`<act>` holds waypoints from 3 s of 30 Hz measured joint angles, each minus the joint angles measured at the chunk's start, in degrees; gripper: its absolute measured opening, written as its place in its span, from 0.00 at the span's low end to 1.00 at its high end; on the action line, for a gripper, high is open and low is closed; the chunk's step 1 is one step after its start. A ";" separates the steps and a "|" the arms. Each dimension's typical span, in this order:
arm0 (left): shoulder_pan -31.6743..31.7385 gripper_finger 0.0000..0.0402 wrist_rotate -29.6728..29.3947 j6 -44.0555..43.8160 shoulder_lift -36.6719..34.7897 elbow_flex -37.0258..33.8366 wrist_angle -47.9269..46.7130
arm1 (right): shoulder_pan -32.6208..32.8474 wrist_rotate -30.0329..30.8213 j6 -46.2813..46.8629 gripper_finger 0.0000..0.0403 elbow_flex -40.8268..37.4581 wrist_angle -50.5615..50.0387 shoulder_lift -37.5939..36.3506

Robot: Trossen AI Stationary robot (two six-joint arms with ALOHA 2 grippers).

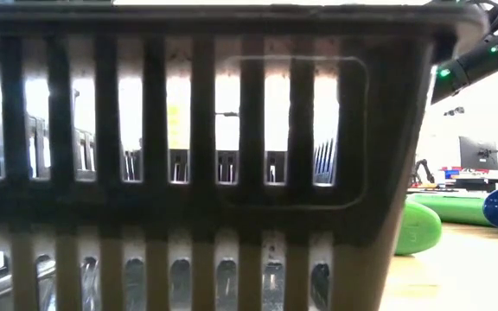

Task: Pick & Place Travel size toiletries
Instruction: Put the bottom black hairbrush into the bottom black basket

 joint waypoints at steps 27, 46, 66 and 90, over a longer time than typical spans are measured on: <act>-2.48 0.00 25.80 -27.50 29.06 30.50 -43.28 | 0.00 -0.04 0.02 0.01 0.00 0.75 0.00; -3.62 0.00 30.81 -25.72 35.14 32.03 -38.88 | 0.00 -0.09 0.02 0.01 0.00 0.81 -0.02; -2.13 0.61 32.34 -28.76 35.14 32.01 -38.68 | 0.00 -0.02 0.00 0.01 0.00 0.77 -0.02; -2.16 0.65 34.97 -30.69 35.16 27.32 -30.63 | 0.00 -0.04 0.18 0.01 0.00 0.75 -0.02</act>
